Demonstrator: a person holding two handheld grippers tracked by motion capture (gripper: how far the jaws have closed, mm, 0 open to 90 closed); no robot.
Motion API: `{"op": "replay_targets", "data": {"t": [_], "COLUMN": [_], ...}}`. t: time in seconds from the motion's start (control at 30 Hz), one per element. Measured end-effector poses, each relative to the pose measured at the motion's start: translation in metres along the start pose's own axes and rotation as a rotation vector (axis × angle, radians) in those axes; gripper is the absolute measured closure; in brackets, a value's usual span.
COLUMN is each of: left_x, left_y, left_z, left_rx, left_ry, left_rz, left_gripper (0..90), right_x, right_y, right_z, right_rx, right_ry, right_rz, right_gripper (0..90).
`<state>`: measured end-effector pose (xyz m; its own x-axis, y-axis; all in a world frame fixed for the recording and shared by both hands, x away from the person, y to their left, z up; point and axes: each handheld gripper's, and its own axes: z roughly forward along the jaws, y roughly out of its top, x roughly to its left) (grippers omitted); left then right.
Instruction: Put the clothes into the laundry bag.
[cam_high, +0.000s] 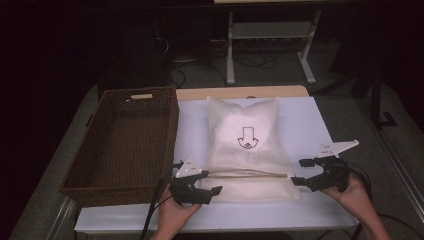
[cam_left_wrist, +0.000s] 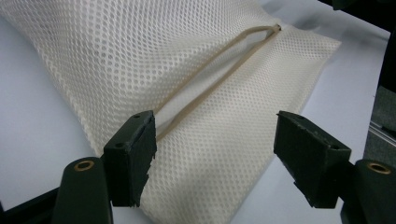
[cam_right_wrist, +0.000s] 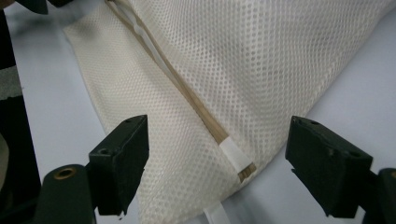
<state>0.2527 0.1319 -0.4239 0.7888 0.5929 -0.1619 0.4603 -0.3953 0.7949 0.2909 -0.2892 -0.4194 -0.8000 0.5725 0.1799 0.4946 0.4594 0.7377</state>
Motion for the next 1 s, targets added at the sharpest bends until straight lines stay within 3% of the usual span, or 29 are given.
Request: {"op": "replay_targets", "data": {"t": [0.27, 0.47, 0.83, 1.0], "left_x": [-0.002, -0.009, -0.013, -0.016], "left_y": [-0.011, -0.014, -0.028, -0.028], "left_z": [-0.004, -0.006, -0.003, -0.006], "left_rx": [0.005, 0.004, 0.026, 0.012], "left_ry": [-0.003, -0.006, -0.041, -0.058], "left_rz": [0.005, 0.034, 0.034, 0.035], "left_gripper": [29.1, 29.1, 29.0, 29.0], "right_x": [0.004, 0.009, 0.022, 0.029], "right_y": [-0.020, -0.033, -0.041, -0.044], "right_z": [0.000, -0.002, -0.007, -0.009], "right_rx": [-0.001, -0.015, -0.032, -0.047], "right_ry": [-0.007, -0.015, -0.060, -0.067], "right_rz": [0.029, 0.051, 0.060, 0.055], "right_gripper": [20.4, 18.8, 14.1, 14.1]}}
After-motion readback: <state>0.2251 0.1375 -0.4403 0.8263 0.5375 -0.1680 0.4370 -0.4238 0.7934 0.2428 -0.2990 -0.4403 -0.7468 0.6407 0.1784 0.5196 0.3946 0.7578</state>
